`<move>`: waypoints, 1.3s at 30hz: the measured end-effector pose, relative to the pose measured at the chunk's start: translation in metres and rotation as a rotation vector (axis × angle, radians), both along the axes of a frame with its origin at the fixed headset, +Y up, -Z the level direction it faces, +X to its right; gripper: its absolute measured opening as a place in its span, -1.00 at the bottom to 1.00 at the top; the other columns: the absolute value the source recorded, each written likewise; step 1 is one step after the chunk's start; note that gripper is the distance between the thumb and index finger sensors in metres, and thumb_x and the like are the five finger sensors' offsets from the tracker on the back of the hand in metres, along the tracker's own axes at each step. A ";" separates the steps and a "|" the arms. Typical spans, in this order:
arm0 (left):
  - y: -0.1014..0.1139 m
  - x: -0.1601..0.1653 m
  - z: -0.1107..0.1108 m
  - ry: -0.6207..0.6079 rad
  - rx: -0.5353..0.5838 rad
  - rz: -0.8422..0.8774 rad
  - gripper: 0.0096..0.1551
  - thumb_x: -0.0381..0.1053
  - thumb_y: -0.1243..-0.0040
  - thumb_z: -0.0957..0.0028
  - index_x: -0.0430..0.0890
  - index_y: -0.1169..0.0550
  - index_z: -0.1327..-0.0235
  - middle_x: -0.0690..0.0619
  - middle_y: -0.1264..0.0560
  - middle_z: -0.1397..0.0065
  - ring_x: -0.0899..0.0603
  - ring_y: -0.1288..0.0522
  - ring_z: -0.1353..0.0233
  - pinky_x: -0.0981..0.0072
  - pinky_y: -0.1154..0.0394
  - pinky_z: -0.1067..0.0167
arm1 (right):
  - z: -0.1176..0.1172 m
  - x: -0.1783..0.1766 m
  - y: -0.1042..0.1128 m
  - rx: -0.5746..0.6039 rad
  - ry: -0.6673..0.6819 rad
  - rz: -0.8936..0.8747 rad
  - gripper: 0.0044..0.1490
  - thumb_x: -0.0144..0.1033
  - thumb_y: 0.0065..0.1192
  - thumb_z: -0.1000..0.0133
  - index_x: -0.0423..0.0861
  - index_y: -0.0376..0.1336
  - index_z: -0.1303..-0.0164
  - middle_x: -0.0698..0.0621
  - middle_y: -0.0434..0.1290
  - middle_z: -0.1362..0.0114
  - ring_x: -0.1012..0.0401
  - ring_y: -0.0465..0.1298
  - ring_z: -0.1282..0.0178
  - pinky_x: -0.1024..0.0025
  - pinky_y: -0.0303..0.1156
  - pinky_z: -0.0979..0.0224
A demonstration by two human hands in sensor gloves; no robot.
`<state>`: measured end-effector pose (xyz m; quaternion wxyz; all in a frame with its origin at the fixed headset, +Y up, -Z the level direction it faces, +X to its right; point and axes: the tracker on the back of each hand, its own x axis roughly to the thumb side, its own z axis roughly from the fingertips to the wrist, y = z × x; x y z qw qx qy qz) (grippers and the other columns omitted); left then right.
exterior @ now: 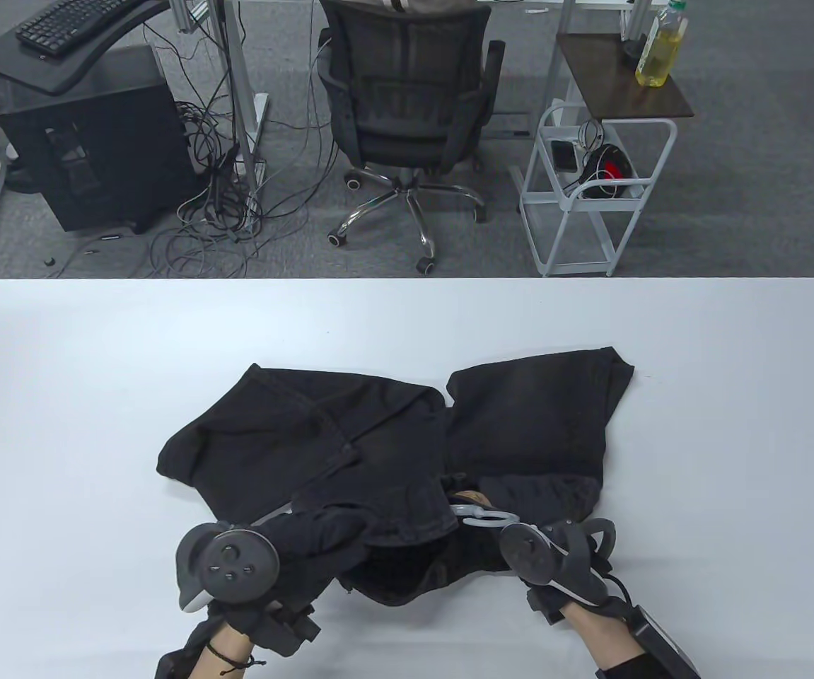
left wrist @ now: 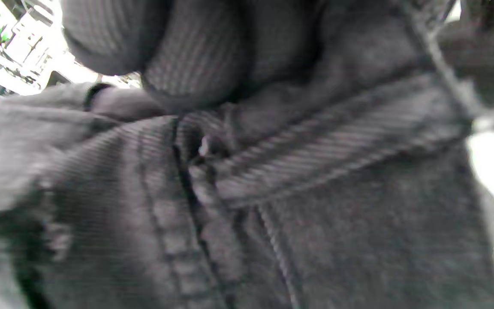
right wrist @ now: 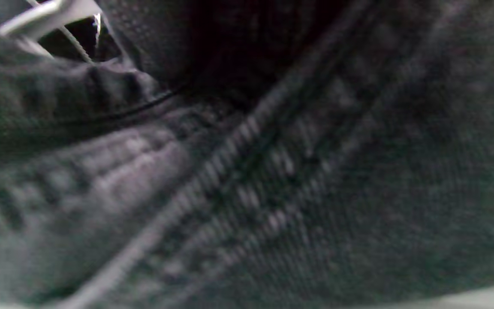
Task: Hang trousers on hanger
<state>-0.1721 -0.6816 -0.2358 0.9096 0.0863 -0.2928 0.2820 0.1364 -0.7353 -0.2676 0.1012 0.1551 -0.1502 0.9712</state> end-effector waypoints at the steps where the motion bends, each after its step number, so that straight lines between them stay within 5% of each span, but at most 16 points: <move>1: -0.006 0.003 -0.002 0.006 -0.009 -0.061 -0.49 0.20 -0.32 0.02 0.01 -0.60 -0.13 0.09 -0.61 -0.19 -0.18 -0.62 -0.17 -0.10 -0.56 -0.14 | 0.000 0.000 0.000 -0.016 0.014 -0.023 -0.43 0.01 0.30 -0.03 0.20 0.31 -0.27 0.02 0.51 -0.32 0.06 0.53 -0.28 -0.02 0.31 -0.54; 4: -0.027 0.016 -0.008 0.018 -0.042 -0.242 -0.13 0.23 -0.33 0.03 0.02 -0.29 -0.53 -0.05 -0.29 -0.56 -0.30 -0.35 -0.44 -0.21 -0.33 -0.38 | -0.004 0.003 -0.006 -0.127 0.088 -0.124 -0.38 0.05 0.31 0.01 0.17 0.31 -0.29 0.00 0.49 -0.35 0.06 0.52 -0.30 0.00 0.29 -0.57; 10: -0.040 0.028 -0.011 0.131 0.001 -0.462 0.03 0.25 -0.31 0.01 -0.01 -0.09 -0.61 -0.08 -0.06 -0.71 -0.36 -0.01 -0.65 -0.34 -0.09 -0.46 | -0.002 -0.001 -0.007 -0.155 0.142 -0.145 -0.33 0.05 0.33 0.03 0.14 0.30 -0.32 -0.03 0.47 -0.38 0.05 0.51 -0.32 0.00 0.28 -0.57; 13: -0.048 0.030 -0.017 0.155 -0.048 -0.508 -0.07 0.22 -0.27 -0.03 0.00 -0.14 -0.59 -0.01 -0.26 -0.63 -0.34 -0.15 -0.62 -0.37 -0.12 -0.45 | -0.002 -0.002 -0.008 -0.169 0.165 -0.125 -0.31 0.03 0.36 0.04 0.14 0.30 -0.32 -0.03 0.47 -0.39 0.04 0.50 -0.33 0.00 0.27 -0.58; 20: -0.054 0.033 -0.021 0.257 0.038 -0.622 -0.41 0.09 -0.37 0.03 0.05 -0.49 -0.29 0.10 -0.53 -0.36 -0.23 -0.47 -0.39 -0.31 -0.32 -0.40 | -0.006 0.009 -0.008 -0.212 0.131 -0.044 -0.25 0.04 0.41 0.10 0.16 0.29 -0.34 0.05 0.52 -0.32 0.11 0.54 -0.28 0.07 0.30 -0.57; 24: -0.056 0.028 -0.025 0.273 0.038 -0.617 -0.44 0.09 -0.41 0.07 0.09 -0.52 -0.22 0.12 -0.52 -0.36 -0.23 -0.47 -0.39 -0.32 -0.33 -0.39 | -0.024 0.028 -0.025 -0.473 0.104 -0.116 -0.20 0.02 0.45 0.11 0.17 0.25 -0.38 0.08 0.48 -0.33 0.12 0.48 -0.34 0.12 0.17 -0.64; 26: -0.060 0.031 -0.026 0.271 0.033 -0.673 -0.42 0.09 -0.42 0.08 0.08 -0.51 -0.23 0.12 -0.51 -0.37 -0.23 -0.46 -0.39 -0.31 -0.32 -0.40 | -0.026 0.024 -0.029 -0.485 0.097 -0.091 -0.19 0.01 0.47 0.12 0.16 0.25 -0.38 0.08 0.48 -0.32 0.12 0.46 -0.35 0.12 0.12 -0.64; 31: -0.070 0.029 -0.027 0.199 -0.093 -0.726 -0.30 0.13 -0.39 0.06 0.03 -0.42 -0.35 0.05 -0.42 -0.46 -0.27 -0.39 -0.46 -0.32 -0.28 -0.41 | -0.023 0.017 -0.038 -0.539 0.107 -0.013 -0.14 0.03 0.48 0.13 0.16 0.21 -0.40 0.09 0.44 -0.33 0.13 0.41 -0.37 0.12 0.06 -0.63; 39: -0.061 0.014 -0.027 0.081 -0.423 -0.524 -0.04 0.24 -0.34 0.06 -0.01 -0.23 -0.57 -0.10 -0.24 -0.63 -0.39 -0.18 -0.60 -0.41 -0.11 -0.44 | -0.020 0.024 -0.032 -0.639 0.201 -0.113 0.11 0.22 0.43 0.18 0.07 0.07 -0.55 -0.01 0.34 -0.52 0.01 0.34 -0.50 0.01 -0.02 -0.63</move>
